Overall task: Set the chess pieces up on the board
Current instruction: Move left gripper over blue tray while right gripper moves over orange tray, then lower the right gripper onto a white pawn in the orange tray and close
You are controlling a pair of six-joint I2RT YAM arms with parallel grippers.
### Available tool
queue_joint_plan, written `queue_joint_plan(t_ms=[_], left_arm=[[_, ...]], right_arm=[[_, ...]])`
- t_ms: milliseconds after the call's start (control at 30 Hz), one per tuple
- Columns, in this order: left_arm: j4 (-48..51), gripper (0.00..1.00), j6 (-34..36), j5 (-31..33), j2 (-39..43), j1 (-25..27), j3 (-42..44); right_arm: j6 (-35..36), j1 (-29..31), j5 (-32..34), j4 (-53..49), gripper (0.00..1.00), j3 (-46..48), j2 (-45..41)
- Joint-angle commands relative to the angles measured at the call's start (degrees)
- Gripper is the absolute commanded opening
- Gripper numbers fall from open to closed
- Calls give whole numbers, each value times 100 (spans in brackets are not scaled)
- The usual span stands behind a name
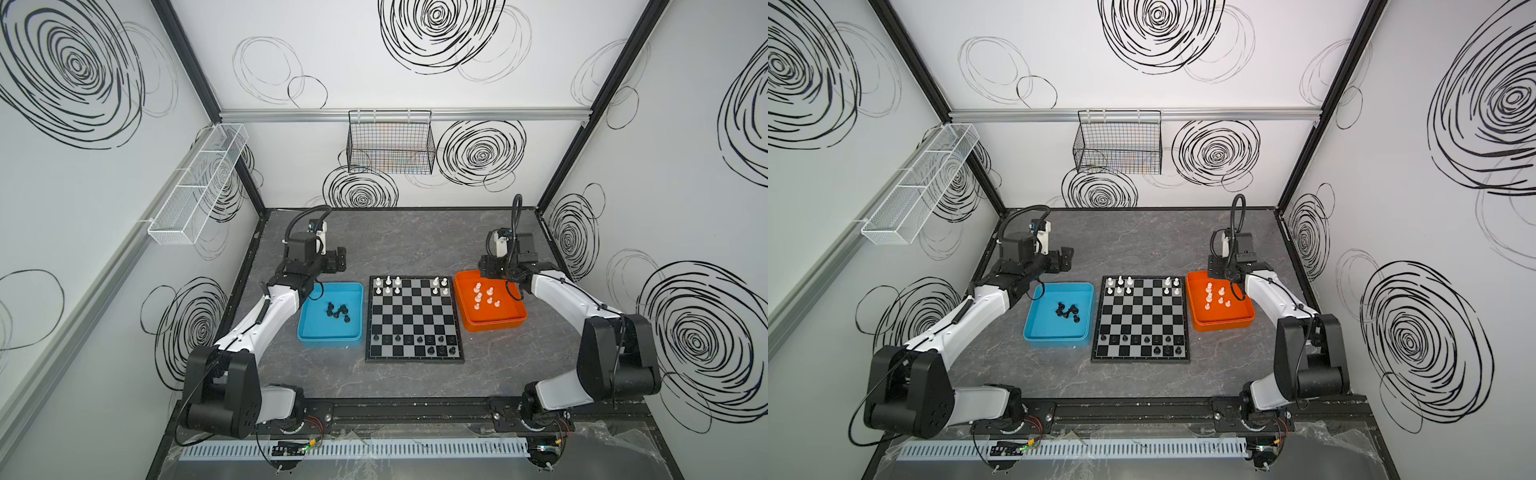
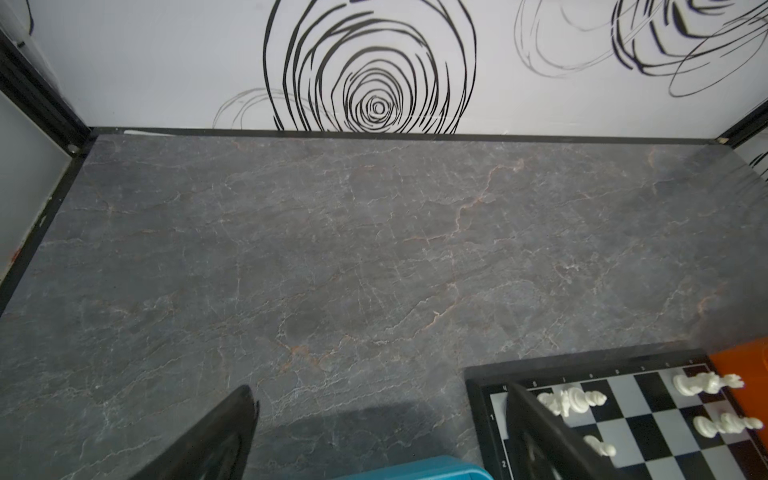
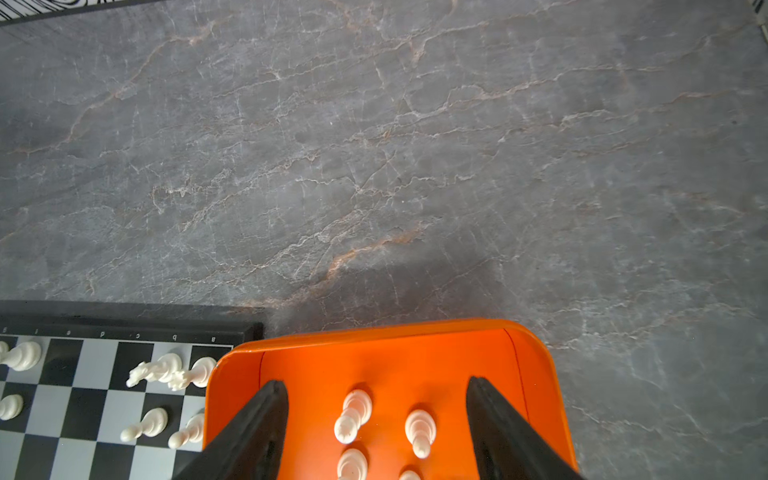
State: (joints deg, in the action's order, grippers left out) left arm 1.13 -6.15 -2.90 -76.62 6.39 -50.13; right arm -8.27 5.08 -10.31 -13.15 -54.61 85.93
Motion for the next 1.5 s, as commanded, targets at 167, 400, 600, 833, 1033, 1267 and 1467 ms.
queue_joint_plan(t_ms=[167,400,600,833,1033,1267,1467], left_arm=[[-596,96,70,159,-172,61,-5],[-596,96,20,64,-312,125,-84],[-596,96,12,44,-332,158,-76],[-579,96,51,109,-320,231,-50],[-570,96,54,123,-347,298,-50],[-561,96,73,166,-371,326,-50],[-558,96,79,174,-405,323,-52]], right_arm=[[-4,131,30,-398,71,-198,260],[-186,150,46,-600,63,5,274],[-253,200,-92,-877,56,-123,495],[-236,300,-32,-848,54,-104,530],[-262,312,-42,-821,54,-105,609],[-266,349,-20,-803,52,-153,719],[-274,371,-24,-794,47,-245,820]])
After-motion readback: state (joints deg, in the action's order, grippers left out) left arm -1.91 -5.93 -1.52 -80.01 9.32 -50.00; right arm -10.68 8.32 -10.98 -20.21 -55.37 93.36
